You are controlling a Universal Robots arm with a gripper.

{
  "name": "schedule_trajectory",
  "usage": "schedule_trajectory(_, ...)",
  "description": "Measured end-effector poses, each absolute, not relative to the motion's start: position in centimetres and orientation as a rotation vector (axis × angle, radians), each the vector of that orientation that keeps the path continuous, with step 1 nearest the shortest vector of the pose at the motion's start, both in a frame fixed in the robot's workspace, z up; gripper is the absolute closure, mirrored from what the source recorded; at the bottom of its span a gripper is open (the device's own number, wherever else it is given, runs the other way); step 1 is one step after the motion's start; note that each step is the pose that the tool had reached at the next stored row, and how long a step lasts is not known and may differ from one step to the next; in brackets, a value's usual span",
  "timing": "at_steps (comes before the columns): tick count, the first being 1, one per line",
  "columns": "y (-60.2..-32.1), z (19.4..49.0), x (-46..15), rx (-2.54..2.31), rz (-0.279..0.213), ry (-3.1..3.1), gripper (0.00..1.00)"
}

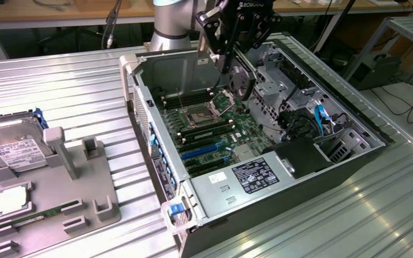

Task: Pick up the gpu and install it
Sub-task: 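Pick up the gpu and move the gpu toward the slot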

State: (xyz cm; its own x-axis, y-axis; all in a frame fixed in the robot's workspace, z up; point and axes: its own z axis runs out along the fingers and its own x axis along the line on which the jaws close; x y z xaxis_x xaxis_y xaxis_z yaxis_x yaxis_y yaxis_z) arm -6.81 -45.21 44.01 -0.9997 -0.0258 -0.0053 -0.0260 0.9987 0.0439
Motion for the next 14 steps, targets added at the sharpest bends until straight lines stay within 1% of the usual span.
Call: schedule_trajectory(14,-45.2,43.7,-1.0,-0.041,0.069,3.136,0.72)
